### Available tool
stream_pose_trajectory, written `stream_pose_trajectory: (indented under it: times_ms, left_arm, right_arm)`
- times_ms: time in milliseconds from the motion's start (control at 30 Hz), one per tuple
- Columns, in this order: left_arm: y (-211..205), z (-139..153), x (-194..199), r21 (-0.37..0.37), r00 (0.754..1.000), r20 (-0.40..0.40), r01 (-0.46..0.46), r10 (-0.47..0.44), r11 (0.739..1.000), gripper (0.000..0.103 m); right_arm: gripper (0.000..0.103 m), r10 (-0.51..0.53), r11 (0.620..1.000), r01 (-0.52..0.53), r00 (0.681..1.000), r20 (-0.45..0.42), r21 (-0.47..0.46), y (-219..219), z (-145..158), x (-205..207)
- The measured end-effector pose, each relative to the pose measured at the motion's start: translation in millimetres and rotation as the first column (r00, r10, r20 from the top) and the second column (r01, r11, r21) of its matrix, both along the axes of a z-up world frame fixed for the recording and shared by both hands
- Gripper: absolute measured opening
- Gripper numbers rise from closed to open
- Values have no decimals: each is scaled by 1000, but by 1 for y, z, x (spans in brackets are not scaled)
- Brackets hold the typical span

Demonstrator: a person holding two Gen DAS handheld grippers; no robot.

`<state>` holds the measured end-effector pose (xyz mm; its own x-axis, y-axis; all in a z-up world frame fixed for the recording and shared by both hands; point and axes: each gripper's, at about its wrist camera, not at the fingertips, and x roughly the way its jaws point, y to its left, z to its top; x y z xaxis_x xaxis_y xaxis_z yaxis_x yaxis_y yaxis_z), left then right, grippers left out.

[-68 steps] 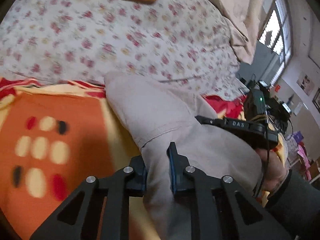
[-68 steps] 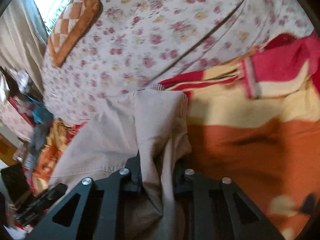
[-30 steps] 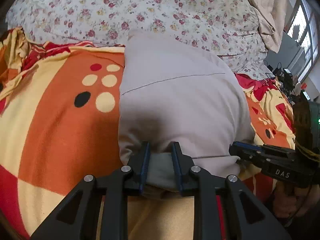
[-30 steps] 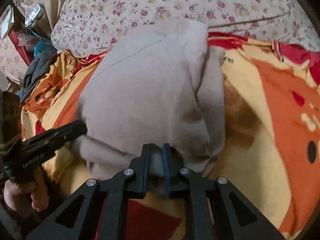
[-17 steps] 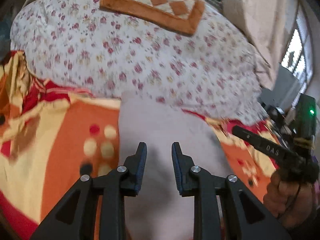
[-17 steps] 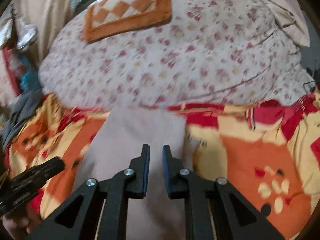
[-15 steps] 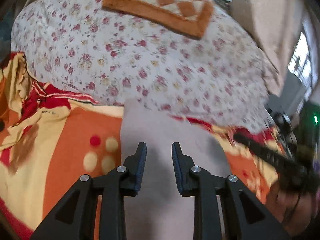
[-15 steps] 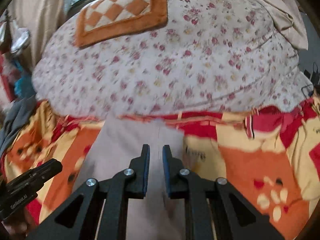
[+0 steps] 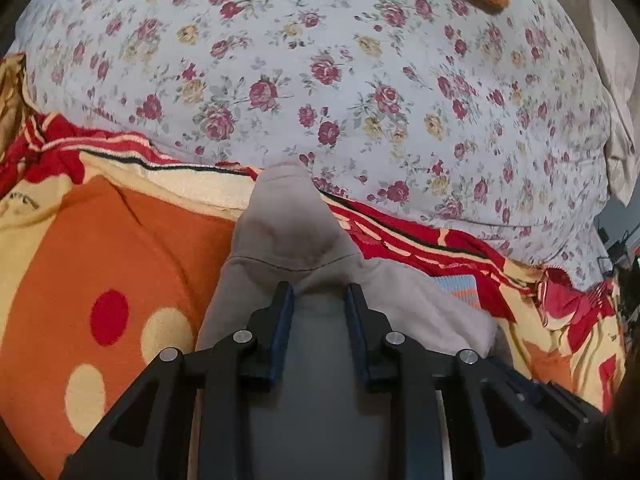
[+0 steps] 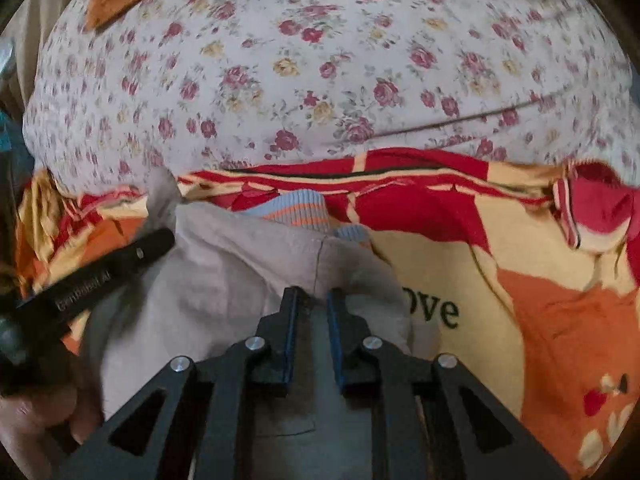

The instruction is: Fold large clothes

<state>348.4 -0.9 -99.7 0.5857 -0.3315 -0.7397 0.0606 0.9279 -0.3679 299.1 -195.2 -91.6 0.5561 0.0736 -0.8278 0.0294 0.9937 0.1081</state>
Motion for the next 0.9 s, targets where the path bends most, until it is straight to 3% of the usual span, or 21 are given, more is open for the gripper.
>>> stream_pose_trajectory:
  times_ms: [133,200,267,333,400,567,633,700,733,800,833,867,900]
  left_arm:
    - [1,2,-2,6,1000,4,3,-3,1000,17]
    - [5,3,-2,-27,1000,2,14,-14,1000,22]
    - [6,5,-1,-79,999,2,42,-42,996,37]
    - [5,6,3,-141,996,13,92,-91,986,65]
    - [2,7,4,-152,993,16,116,-115,981,72]
    - [-1,38,-6,-68,990,27,138,-137,988,72]
    - [6,69,-30,13,989,87,122,-123,992,72]
    - [13,103,-70,157,978,185,69,-97,985,72]
    - [18,114,-89,200,970,228,42,-88,979,73]
    - [34,132,-134,217,954,292,3,-68,976,82]
    - [41,132,-149,188,956,288,4,-58,982,89]
    - [48,129,-162,146,963,265,14,-53,989,90]
    - [53,122,-176,101,979,193,46,-65,994,90]
  right_arm:
    - [18,8,1000,-8,1000,2,-13,3,1,0]
    - [19,7,1000,-7,1000,8,13,0,2,-2]
    - [21,5,999,-6,1000,15,43,-5,3,-1]
    - [21,-1,998,0,1000,24,60,-7,3,-2]
    - [21,-10,997,8,999,32,74,-9,3,-3]
    - [21,-28,994,21,998,65,109,-22,22,-26]
    - [21,-26,998,21,996,80,61,-25,41,-49]
    - [21,-15,1000,11,993,120,28,-28,63,-78]
    - [24,-11,999,6,989,150,31,-31,74,-96]
    - [41,-12,998,-1,979,203,62,-38,90,-145]
    - [58,-17,997,0,975,220,75,-41,93,-168]
    - [62,-14,997,-5,973,232,80,-41,94,-183]
    - [62,-4,997,-15,971,240,76,-42,94,-203]
